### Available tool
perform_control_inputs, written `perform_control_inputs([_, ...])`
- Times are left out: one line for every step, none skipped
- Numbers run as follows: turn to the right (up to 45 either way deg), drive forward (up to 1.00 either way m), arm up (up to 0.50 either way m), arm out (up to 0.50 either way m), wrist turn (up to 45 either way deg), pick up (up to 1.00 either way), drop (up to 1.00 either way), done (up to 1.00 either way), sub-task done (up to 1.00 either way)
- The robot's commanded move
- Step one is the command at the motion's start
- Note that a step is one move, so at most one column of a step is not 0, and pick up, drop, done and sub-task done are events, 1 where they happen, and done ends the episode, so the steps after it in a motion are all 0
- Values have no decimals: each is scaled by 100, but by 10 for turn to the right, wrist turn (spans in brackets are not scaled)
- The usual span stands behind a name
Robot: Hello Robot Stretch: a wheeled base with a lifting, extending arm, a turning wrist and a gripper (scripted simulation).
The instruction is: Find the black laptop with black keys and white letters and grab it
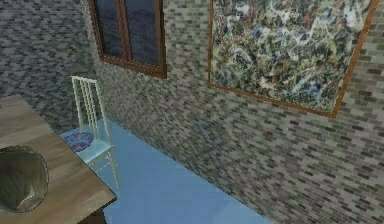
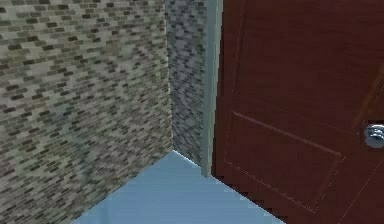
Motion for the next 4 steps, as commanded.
perform_control_inputs([-30,0,0,0,0,0,0,0,0])
perform_control_inputs([0,70,0,0,0,0,0,0,0])
perform_control_inputs([-180,0,0,0,0,0,0,0,0])
perform_control_inputs([0,85,0,0,0,0,0,0,0])
